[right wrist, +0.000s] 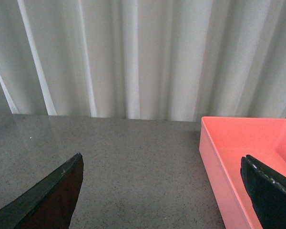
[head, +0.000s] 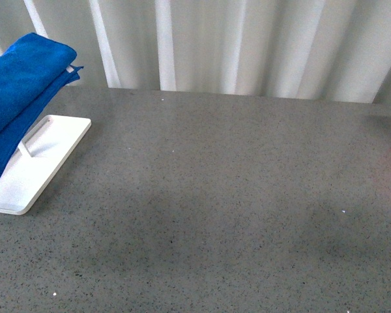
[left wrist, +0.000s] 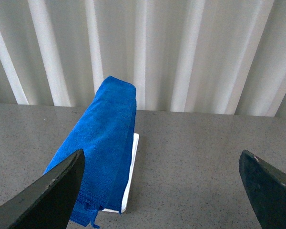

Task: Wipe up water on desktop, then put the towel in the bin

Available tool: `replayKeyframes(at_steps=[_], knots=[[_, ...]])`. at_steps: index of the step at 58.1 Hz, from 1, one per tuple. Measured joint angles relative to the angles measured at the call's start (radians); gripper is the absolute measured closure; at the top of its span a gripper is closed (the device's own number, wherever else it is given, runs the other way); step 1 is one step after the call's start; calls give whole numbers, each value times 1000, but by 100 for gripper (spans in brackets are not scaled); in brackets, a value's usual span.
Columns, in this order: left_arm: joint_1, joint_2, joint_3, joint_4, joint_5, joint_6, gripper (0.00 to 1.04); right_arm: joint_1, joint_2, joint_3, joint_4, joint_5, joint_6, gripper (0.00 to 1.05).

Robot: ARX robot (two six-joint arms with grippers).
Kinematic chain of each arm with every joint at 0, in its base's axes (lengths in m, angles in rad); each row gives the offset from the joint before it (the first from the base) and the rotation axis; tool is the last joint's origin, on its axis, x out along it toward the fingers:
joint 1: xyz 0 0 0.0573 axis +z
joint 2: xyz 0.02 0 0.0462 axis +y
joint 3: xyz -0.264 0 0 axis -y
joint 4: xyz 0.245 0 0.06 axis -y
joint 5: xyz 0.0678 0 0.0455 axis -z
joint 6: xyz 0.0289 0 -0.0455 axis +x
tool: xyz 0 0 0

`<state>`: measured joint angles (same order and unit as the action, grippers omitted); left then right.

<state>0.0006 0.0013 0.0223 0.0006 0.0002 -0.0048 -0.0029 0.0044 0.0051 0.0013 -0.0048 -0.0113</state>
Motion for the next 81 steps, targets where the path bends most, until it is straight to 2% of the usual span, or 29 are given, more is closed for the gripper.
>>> replayKeyframes(at_steps=[62, 66, 69, 75, 81], knots=[[0, 0, 0, 0, 0, 0, 7, 0, 0, 0, 0, 0, 0, 7], [19, 128, 94, -243, 72, -126, 7, 0, 0, 0, 0, 0, 0, 7], [13, 209, 149, -348, 51, -216, 7, 0, -1, 0, 0, 0, 0, 7], [-33, 261, 218, -320, -8, -260, 7, 0, -1, 0, 0, 0, 0, 7], [-80, 370, 309, -201, -51, -260, 7, 0, -1, 0, 0, 0, 0, 7]])
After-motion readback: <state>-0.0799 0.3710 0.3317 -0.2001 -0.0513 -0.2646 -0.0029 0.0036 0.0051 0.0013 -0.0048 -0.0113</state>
